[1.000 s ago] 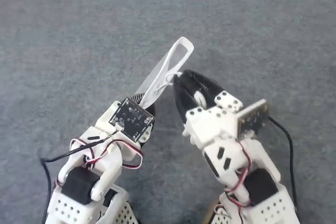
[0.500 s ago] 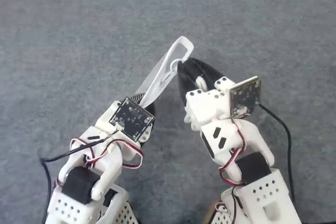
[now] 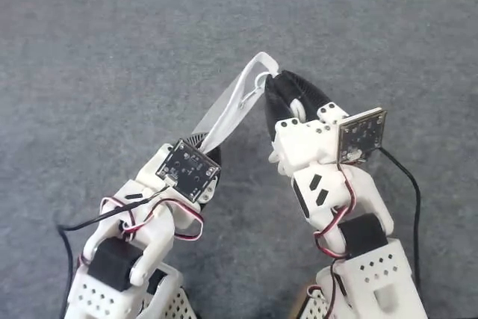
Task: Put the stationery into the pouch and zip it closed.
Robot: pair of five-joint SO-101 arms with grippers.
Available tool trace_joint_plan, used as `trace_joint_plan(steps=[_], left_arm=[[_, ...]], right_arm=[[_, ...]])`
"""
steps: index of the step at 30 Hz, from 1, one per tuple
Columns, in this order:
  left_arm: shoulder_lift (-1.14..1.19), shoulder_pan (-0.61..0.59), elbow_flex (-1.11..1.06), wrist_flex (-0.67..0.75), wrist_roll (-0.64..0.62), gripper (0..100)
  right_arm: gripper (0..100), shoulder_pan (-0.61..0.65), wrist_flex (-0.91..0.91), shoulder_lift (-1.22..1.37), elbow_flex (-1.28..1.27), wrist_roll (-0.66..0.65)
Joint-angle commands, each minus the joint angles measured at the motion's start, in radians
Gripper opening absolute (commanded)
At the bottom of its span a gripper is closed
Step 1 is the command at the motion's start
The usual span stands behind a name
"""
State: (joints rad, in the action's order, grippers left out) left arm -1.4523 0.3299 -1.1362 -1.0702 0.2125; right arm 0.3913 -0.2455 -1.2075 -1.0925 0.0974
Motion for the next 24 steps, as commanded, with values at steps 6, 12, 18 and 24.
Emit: trace_joint_plan(steps=[6,12,18,24], left_arm=[[-0.009,-0.002,0.022,-0.038,0.008,1],[-0.009,-0.002,0.022,-0.038,0.008,1],[-0.009,-0.002,0.022,-0.038,0.008,1],[-0.009,-0.002,0.022,-0.038,0.008,1]], right_arm=[[0.6,-0.090,0.097,0.048,0.074,-0.005],[0.6,-0.134,0.239,0.203,0.075,-0.003],[0.6,-0.136,0.268,0.246,0.077,-0.003],[0.6,-0.189,0.268,0.282,0.106,0.017]])
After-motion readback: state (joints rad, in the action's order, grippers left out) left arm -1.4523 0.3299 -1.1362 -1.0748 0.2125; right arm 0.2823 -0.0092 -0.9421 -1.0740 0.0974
